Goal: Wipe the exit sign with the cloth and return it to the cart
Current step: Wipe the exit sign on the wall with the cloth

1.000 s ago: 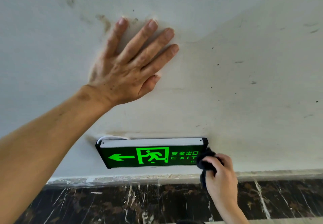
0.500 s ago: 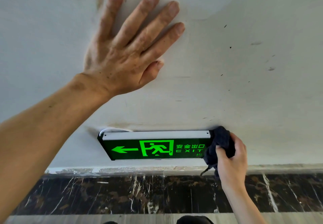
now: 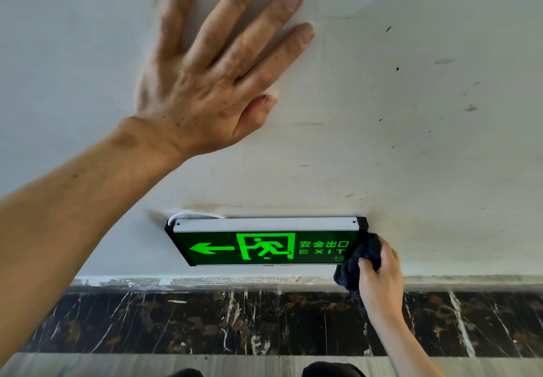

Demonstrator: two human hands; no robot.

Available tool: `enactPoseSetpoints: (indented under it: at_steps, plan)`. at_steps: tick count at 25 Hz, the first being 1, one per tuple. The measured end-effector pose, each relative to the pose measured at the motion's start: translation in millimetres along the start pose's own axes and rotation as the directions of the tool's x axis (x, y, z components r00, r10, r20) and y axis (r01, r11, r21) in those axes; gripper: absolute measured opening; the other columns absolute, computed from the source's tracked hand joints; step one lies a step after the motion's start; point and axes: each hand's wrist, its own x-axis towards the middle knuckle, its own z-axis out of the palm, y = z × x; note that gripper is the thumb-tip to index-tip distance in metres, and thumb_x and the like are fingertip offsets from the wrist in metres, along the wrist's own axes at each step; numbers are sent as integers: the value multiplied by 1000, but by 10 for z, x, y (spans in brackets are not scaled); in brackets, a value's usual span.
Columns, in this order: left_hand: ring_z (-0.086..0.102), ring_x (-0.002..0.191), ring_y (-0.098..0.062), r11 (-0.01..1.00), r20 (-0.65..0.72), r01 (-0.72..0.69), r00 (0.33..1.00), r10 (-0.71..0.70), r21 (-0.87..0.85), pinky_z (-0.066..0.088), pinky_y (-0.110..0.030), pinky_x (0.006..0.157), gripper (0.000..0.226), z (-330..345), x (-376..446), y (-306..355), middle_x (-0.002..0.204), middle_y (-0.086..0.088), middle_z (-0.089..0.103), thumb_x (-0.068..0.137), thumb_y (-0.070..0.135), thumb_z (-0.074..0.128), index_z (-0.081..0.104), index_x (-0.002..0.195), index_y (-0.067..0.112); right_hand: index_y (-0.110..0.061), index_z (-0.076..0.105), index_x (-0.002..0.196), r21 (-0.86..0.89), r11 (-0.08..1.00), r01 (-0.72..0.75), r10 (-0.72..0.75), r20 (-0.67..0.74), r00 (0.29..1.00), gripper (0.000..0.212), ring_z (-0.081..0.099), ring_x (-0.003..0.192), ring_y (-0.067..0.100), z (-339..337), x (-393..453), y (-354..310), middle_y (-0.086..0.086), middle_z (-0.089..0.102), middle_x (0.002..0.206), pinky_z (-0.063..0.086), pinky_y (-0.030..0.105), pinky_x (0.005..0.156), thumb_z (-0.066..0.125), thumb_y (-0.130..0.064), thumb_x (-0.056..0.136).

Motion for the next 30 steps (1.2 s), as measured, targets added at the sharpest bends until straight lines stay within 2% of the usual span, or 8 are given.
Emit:
enactPoseSetpoints:
  at_steps: [8, 12, 14, 16, 18, 22, 26, 30]
  plan:
    - [26, 145, -33, 1000, 21, -5, 1000, 5, -6, 15, -60, 115, 65, -26, 8, -6, 159, -8, 28, 101, 44, 37, 25, 160, 19, -13, 60, 111, -191, 977, -92, 102, 46, 994, 29, 53, 79, 19, 121, 45, 261, 9, 57, 103, 40, 34, 68, 55, -3, 84]
    - [30, 143, -34, 1000, 29, 5, 1000, -4, -19, 22, -62, 112, 64, -55, 13, -27, 157, -8, 31, 100, 42, 40, 28, 159, 19, -18, 64, 100, -399, 895, -201, 310, 231, 922, 23, 61, 67, 20, 150, 18, 420, 6, 66, 80, 45, 31, 55, 54, -7, 82]
    - [33, 142, -34, 1000, 36, -2, 999, 2, -11, 25, -63, 110, 63, -78, 18, -28, 156, -8, 31, 100, 42, 41, 30, 158, 19, -17, 62, 109, -174, 865, -471, 499, 203, 843, 30, 61, 77, 26, 208, -69, 495, 9, 66, 85, 49, 36, 68, 56, -5, 82]
    - [34, 141, -33, 1000, 45, -15, 999, 16, -21, 30, -64, 108, 63, -102, 34, -28, 155, -7, 31, 100, 43, 43, 31, 157, 19, -18, 61, 114, 227, 673, -704, 646, 281, 709, 32, 61, 92, 40, 293, -150, 534, 19, 65, 99, 51, 52, 84, 56, -3, 87]
    - [34, 139, -32, 999, 66, -5, 998, 7, -36, 34, -64, 105, 63, -116, 39, -37, 154, -6, 30, 99, 42, 45, 31, 156, 20, -23, 62, 110, 419, 502, -757, 654, 389, 649, 29, 61, 98, 46, 349, -207, 509, 22, 65, 105, 52, 59, 82, 55, -3, 90]
    - [33, 137, -31, 999, 99, 12, 995, -8, -40, 39, -63, 101, 61, -154, 35, -28, 153, -5, 28, 101, 42, 43, 28, 156, 22, -26, 59, 121, 556, 440, -705, 563, 441, 699, 39, 63, 102, 43, 414, -232, 372, 18, 67, 113, 55, 52, 75, 57, -2, 90]
    - [38, 135, -32, 999, 82, 13, 997, -9, -51, 42, -64, 99, 59, -162, 44, -36, 152, -8, 42, 100, 41, 46, 36, 154, 20, -20, 60, 116, 606, 449, -656, 501, 438, 747, 38, 65, 98, 39, 467, -294, 211, 15, 68, 111, 55, 46, 69, 57, 5, 88]
    - [36, 135, -31, 997, 78, 19, 997, -13, -72, 41, -64, 100, 58, -166, 44, -28, 153, -7, 42, 100, 40, 46, 36, 154, 21, -17, 62, 111, 612, 467, -638, 453, 454, 767, 38, 65, 101, 40, 609, -454, 105, 16, 69, 112, 54, 50, 78, 60, 9, 84]
